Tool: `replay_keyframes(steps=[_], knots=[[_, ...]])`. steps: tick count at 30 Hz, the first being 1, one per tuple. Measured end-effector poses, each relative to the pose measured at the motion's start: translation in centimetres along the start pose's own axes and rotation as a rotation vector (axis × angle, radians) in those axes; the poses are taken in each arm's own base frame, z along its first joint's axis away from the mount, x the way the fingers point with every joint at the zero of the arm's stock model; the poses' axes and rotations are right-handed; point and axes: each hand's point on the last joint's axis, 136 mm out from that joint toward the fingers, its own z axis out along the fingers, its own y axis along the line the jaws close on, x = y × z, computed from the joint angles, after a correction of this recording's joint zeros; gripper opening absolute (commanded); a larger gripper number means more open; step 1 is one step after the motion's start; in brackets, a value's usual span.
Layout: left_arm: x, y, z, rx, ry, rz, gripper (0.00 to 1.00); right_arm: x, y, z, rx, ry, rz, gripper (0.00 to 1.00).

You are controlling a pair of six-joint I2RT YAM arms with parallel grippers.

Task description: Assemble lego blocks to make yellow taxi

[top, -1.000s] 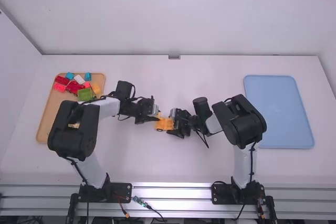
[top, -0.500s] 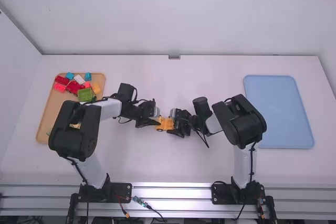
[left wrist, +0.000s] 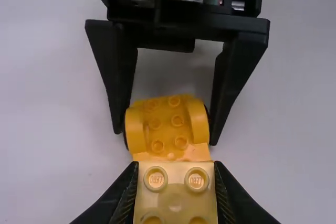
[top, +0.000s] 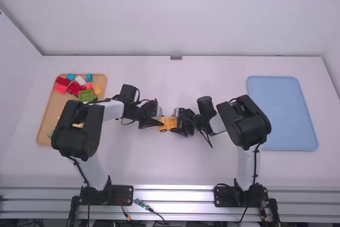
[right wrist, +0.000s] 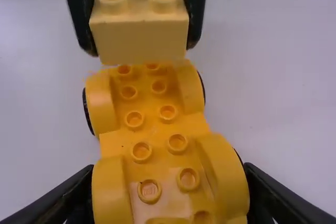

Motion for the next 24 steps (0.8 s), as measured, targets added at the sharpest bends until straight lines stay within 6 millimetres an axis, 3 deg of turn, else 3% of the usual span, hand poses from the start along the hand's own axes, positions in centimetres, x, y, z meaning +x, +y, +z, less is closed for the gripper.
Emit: replay_keyframes(steps=[3, 4, 5, 19, 22, 24], knots=[[0.02, 0.31, 0.10, -0.009, -0.003, -0.018, 0.02, -0.03, -0.15, 0.02, 0.004, 0.001, -0.001, 0.89], [-0.01, 0.36, 0.11, -0.011, -0.004, -0.024, 0.02, -0.03, -0.15, 0.02, 0.004, 0.001, 0.001, 0.99], [-0.02, 0.39, 0.11, -0.012, -0.004, -0.035, 0.02, -0.03, -0.15, 0.01, 0.005, 0.002, -0.002, 0.99], [0.59, 0.57, 0.18, -0.025, 0.034, -0.060, 0.02, -0.83, -0.16, 0.07, -0.016, -0.030, -0.024, 0.99], [0.59, 0.56, 0.19, -0.024, 0.034, -0.060, 0.02, -0.85, -0.12, 0.07, -0.018, -0.032, -0.027, 0.93], [0.60, 0.56, 0.19, -0.025, 0.034, -0.060, 0.02, -0.92, 0.00, 0.18, -0.021, -0.032, -0.033, 0.80]])
